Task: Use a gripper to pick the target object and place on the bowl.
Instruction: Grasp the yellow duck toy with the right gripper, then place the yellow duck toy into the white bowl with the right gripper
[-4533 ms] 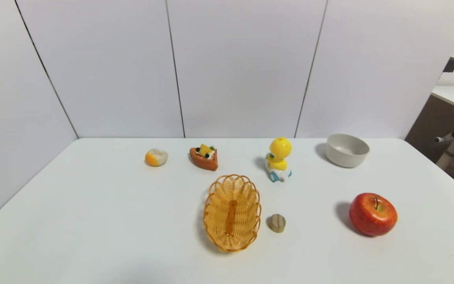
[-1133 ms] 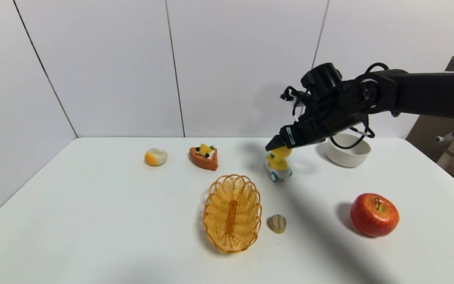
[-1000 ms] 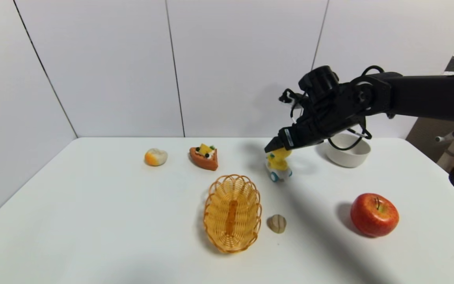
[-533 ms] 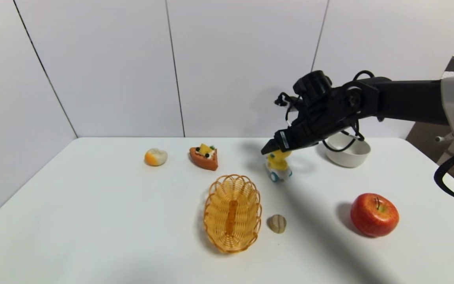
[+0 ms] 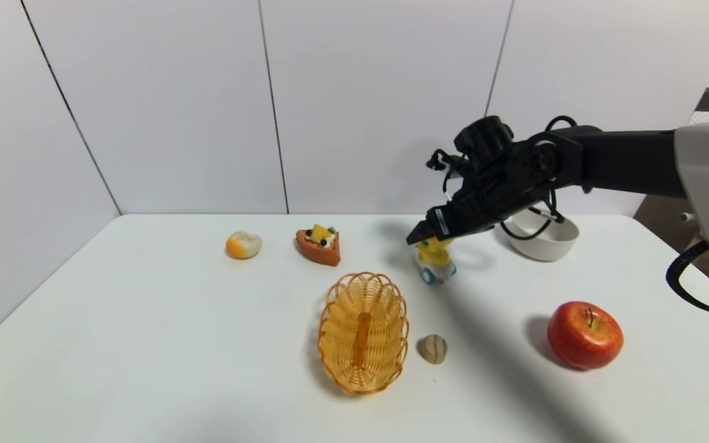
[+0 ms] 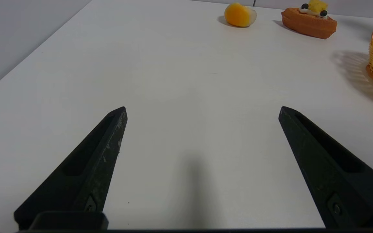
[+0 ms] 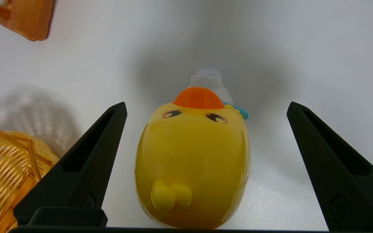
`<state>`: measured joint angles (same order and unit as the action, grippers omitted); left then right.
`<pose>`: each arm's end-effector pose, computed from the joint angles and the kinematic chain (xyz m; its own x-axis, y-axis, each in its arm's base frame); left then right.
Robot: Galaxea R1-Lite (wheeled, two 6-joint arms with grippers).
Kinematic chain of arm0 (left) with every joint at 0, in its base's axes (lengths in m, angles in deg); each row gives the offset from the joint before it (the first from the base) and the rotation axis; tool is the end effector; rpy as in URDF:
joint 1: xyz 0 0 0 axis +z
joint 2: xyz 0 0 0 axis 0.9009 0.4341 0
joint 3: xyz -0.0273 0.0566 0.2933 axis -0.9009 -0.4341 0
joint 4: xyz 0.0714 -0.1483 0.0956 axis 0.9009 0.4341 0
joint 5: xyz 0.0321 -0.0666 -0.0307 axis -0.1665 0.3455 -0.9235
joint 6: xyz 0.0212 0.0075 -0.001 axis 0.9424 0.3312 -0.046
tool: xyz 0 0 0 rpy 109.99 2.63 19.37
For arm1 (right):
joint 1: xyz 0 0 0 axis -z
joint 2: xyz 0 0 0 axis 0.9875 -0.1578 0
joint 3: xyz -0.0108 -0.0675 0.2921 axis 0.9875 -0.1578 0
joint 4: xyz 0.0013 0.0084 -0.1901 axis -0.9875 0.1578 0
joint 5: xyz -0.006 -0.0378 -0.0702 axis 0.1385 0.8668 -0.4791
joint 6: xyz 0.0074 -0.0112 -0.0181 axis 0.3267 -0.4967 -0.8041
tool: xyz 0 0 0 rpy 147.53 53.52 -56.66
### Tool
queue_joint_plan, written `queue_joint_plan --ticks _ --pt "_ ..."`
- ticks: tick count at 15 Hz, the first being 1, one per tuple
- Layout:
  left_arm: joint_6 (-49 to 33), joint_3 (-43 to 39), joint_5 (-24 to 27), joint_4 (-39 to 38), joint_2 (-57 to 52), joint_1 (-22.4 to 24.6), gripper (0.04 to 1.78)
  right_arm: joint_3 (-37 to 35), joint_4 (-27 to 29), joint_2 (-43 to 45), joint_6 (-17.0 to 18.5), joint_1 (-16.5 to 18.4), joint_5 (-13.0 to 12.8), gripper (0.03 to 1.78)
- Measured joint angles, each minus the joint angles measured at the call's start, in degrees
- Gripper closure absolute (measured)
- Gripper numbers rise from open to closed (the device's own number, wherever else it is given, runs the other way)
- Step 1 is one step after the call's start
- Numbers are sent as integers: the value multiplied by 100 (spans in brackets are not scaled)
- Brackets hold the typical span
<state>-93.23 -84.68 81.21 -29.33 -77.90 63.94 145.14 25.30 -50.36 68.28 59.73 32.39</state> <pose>-0.0227 0.0009 0.0756 0.9996 0.0275 -0.0002 -0.0274 0.9948 -0.0984 0.4062 0.1611 0.1860 0.5477 0.3755 -0.7477 -0.4561 0.8832 0.1094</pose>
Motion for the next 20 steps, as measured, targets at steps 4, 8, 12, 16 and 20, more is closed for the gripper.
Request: queue_joint_plan --ticks 4,8,12,16,20 --pt "0 0 0 0 0 0 13 2 0 -16 7 -6 -11 57" --pt "0 0 0 0 0 -2 13 -6 0 -18 13 -13 -16 90" --pt "-2 0 0 0 0 -2 13 -6 -16 -13 7 -15 0 90" --pt "0 0 1 0 0 -2 13 -6 0 26 0 -9 4 91" --pt "-5 0 0 0 0 -2 13 -6 6 293 5 -48 84 93"
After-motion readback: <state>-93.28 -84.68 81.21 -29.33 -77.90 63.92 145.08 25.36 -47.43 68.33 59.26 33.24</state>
